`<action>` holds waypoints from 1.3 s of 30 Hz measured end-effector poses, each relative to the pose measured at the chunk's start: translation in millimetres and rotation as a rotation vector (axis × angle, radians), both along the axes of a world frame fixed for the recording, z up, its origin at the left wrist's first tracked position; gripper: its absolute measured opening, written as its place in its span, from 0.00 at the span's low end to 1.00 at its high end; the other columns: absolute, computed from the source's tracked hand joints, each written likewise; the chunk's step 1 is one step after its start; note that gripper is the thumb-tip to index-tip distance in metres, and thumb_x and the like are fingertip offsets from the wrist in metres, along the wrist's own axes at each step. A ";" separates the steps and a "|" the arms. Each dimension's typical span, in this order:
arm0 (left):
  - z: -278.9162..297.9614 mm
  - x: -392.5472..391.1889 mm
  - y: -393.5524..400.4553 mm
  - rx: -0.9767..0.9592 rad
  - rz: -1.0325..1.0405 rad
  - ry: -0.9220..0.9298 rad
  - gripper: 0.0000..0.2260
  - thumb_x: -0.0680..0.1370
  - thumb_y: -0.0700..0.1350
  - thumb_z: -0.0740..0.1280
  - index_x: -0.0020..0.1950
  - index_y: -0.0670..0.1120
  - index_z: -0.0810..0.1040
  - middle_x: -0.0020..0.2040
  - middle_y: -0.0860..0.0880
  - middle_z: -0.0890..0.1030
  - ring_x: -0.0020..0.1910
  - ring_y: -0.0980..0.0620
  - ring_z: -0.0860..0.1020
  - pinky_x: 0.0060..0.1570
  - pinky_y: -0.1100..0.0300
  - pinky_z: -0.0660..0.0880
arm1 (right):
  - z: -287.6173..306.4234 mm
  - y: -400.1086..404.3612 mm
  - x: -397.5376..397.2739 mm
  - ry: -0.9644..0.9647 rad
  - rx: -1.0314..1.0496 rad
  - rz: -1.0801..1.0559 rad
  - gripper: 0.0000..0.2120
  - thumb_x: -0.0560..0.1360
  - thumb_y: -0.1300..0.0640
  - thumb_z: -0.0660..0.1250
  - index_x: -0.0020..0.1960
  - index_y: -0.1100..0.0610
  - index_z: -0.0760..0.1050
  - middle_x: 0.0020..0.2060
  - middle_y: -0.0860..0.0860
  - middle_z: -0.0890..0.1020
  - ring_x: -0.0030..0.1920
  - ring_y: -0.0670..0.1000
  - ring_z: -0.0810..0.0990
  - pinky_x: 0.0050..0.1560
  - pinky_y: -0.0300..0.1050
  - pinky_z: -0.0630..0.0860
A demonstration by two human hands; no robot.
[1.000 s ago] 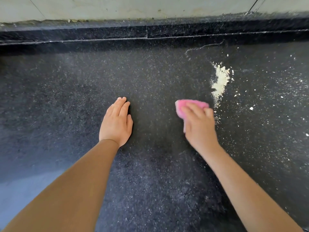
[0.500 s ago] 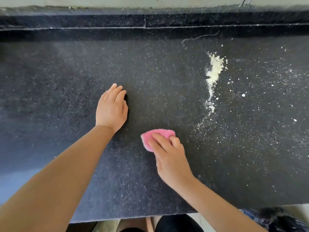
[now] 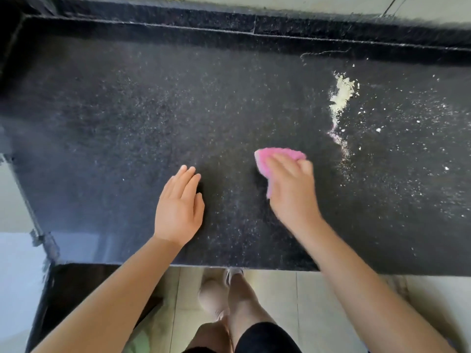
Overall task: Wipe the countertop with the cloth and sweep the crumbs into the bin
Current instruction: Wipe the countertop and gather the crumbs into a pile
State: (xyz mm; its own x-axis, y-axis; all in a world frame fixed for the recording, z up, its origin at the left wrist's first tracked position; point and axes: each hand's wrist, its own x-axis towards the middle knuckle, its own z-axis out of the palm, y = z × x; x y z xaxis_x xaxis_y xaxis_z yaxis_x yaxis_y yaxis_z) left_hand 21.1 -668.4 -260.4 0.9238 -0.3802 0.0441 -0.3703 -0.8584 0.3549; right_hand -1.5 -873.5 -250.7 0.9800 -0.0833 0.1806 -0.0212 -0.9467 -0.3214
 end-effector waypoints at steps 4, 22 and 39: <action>-5.6 -26.2 13.0 0.077 0.033 0.040 0.22 0.74 0.44 0.52 0.58 0.32 0.75 0.60 0.33 0.76 0.61 0.33 0.72 0.60 0.43 0.60 | -6.0 78.8 -49.1 0.042 0.025 0.097 0.21 0.60 0.66 0.65 0.52 0.56 0.77 0.50 0.50 0.80 0.46 0.54 0.69 0.33 0.45 0.70; -10.4 -33.0 12.1 0.144 0.080 0.075 0.19 0.74 0.43 0.58 0.60 0.33 0.74 0.63 0.36 0.74 0.65 0.37 0.70 0.64 0.45 0.60 | -1.8 -25.8 -56.7 -0.015 -0.100 -0.190 0.24 0.68 0.59 0.47 0.54 0.63 0.77 0.52 0.55 0.81 0.52 0.57 0.73 0.44 0.43 0.57; -10.2 -31.9 11.0 0.116 0.109 0.092 0.19 0.72 0.42 0.59 0.58 0.33 0.76 0.60 0.36 0.76 0.62 0.37 0.73 0.62 0.45 0.61 | -9.2 -109.4 -57.4 0.214 -0.198 -0.252 0.28 0.69 0.58 0.45 0.60 0.61 0.75 0.59 0.57 0.77 0.52 0.67 0.75 0.46 0.54 0.70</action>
